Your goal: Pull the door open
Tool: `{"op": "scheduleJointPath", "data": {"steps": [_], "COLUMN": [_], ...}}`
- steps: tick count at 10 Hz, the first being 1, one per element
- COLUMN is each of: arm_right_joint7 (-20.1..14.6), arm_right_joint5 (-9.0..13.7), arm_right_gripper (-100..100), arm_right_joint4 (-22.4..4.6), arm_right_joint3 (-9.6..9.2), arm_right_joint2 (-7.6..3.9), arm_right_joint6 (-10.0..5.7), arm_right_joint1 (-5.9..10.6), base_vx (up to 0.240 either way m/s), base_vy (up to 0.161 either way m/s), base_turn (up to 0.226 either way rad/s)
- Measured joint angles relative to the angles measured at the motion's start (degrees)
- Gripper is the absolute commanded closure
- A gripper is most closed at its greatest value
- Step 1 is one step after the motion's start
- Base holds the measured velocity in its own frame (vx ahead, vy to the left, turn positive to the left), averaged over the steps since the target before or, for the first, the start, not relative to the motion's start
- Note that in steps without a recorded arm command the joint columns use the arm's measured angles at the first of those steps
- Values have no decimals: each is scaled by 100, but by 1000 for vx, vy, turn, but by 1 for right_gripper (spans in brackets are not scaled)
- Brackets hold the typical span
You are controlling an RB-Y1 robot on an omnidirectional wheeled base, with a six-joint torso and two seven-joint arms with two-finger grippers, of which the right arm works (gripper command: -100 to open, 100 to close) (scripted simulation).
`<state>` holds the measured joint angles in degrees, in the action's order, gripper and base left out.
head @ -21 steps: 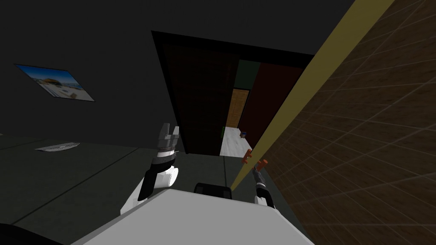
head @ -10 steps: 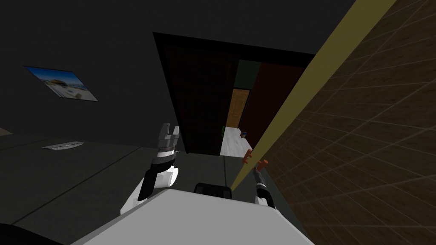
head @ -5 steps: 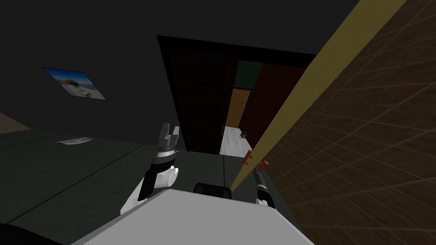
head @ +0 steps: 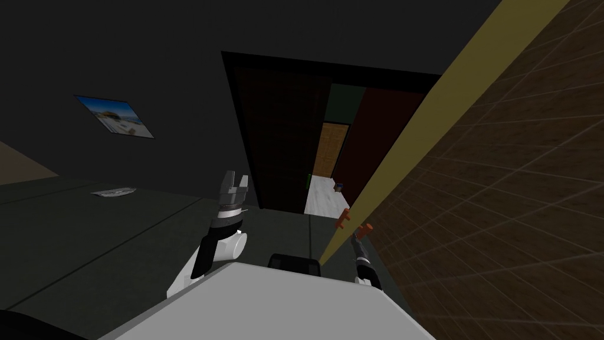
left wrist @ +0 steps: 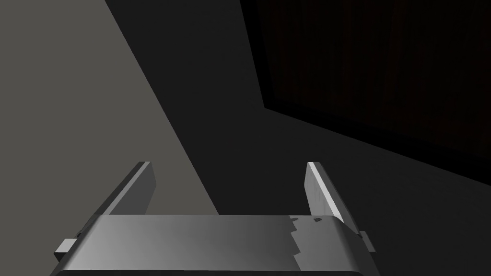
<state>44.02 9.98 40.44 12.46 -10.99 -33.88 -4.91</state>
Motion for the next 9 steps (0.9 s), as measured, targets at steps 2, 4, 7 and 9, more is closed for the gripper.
{"op": "scheduleJointPath", "data": {"steps": [2,4,7,9], "arm_right_joint7": [-114,-125,-140,-238], "arm_right_joint5": [17,18,21,34], "arm_right_gripper": [100,100,100,100], "arm_right_joint4": [-369,-337,-258,-333], "arm_right_joint3": [-22,-24,-32,-49], "arm_right_joint2": [-60,-32,-32,-50], "arm_right_joint6": [-141,-142,-68,-92], "arm_right_joint1": [202,184,158,189], "base_vx": [-34,-4,-5,-17], "base_vy": [-38,-14,0,-31], "base_turn": [35,4,9,15]}}
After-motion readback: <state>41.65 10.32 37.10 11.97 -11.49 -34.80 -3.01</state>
